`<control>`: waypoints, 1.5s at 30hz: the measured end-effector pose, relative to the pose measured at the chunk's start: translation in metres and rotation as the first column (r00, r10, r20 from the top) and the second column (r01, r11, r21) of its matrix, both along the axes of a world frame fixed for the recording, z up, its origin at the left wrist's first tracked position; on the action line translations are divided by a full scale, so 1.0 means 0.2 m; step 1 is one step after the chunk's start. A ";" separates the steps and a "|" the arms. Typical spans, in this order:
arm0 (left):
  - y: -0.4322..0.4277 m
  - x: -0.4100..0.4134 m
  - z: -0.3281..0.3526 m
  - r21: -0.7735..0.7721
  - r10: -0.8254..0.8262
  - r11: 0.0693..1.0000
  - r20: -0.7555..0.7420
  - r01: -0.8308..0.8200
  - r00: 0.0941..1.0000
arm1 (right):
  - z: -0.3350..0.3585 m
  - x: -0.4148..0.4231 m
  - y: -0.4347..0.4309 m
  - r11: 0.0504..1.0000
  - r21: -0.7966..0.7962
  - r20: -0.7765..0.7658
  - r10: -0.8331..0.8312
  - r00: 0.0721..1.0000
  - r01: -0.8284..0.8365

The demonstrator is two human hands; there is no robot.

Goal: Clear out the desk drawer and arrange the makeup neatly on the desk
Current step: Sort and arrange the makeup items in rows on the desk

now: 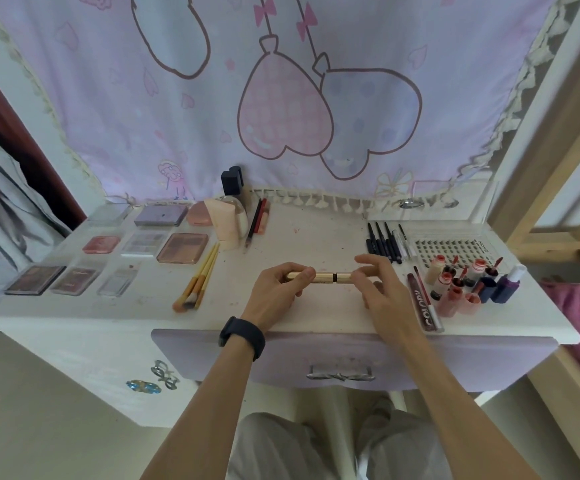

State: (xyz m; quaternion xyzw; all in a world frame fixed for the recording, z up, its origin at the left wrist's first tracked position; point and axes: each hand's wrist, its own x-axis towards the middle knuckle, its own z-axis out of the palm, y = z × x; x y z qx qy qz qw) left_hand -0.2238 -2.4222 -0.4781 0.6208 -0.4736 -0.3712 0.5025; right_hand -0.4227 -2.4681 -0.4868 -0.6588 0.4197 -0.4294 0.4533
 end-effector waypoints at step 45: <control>0.02 0.01 0.05 0.034 0.038 0.999 -0.179 -0.032 0.983 | -0.07 0.05 0.04 0.885 -0.414 0.061 -0.210 0.976 0.216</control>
